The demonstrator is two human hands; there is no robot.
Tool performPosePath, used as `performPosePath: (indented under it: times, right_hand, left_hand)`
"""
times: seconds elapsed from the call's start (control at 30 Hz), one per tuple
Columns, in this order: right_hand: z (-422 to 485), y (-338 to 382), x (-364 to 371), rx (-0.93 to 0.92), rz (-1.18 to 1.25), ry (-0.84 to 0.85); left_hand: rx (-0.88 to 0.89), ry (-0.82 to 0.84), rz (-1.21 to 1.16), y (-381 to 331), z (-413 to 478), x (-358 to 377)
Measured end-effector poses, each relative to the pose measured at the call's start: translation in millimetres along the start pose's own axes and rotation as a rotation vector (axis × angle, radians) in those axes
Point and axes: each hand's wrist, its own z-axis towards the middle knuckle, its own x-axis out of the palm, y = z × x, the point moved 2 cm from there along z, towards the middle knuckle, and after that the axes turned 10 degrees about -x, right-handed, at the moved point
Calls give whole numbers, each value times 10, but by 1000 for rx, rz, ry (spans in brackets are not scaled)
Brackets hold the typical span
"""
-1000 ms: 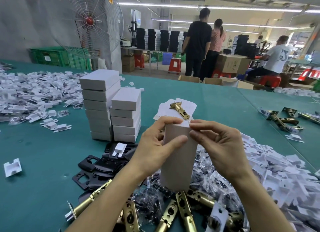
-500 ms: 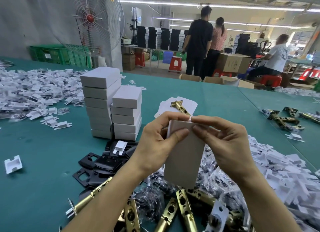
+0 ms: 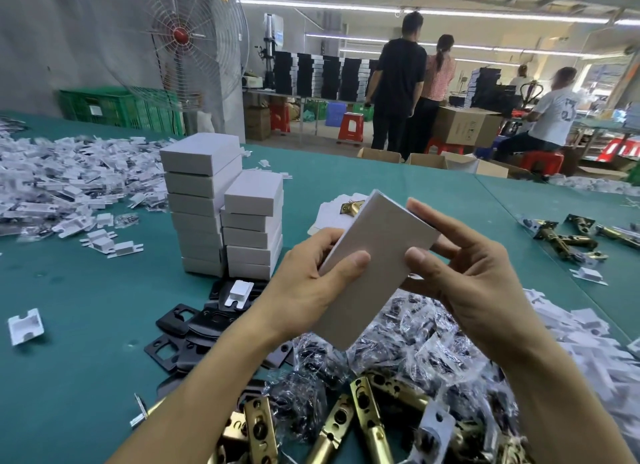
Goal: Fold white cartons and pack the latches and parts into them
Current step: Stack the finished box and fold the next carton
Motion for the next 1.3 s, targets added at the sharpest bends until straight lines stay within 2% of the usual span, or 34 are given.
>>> performPosePath:
  times: [0.17,0.3,0.33,0.4,0.47,0.5,0.57,0.63,0.67,0.8,0.93,1.0,1.13,1.3]
  right_hand:
    - [-8,11,82,-74,-93,3]
    - [-8,-21,107,-81,-170,-19]
    - [-9,-37,106,-79,-213,-43]
    - [1,-34,126,-123,-321,-87]
    - [6,-8,161,-201,-346,-118]
    - [2,4,183,-242,-330,-122]
    - [-21,14,249,-317,-325,-89]
    - [-54,-24,327,-345,-362,-5]
    - [-66,-58,367,-330,-388,48]
    - [-76,-111,441,-223,-477,240]
    - [-55,-67,344,-163,-831,389]
    - [-77,-91,287,-41,-967,433]
    - [-127,-173,229,217,-1088,493]
    - [-210,-233,335,477,-1176,662]
  left_hand:
    - [28,-26,17,5,21,-25]
    - [-19,-39,28,58,52,-9]
    - [-37,-74,54,89,62,-5]
    - [-99,-260,131,134,82,-36]
    - [-269,-379,55,115,54,-95]
    - [-395,-330,-84,109,50,-106]
    - [-622,-54,-428,106,43,-62]
    - [-660,281,-674,70,0,19]
    - [-622,379,-761,47,-18,43]
    - [-551,427,-966,-21,-40,49]
    - [-565,291,-938,3,-17,71]
    - [-583,157,-900,30,-1,80]
    - [-576,-169,-819,101,38,-48]
    - [-467,-248,-847,148,71,-142]
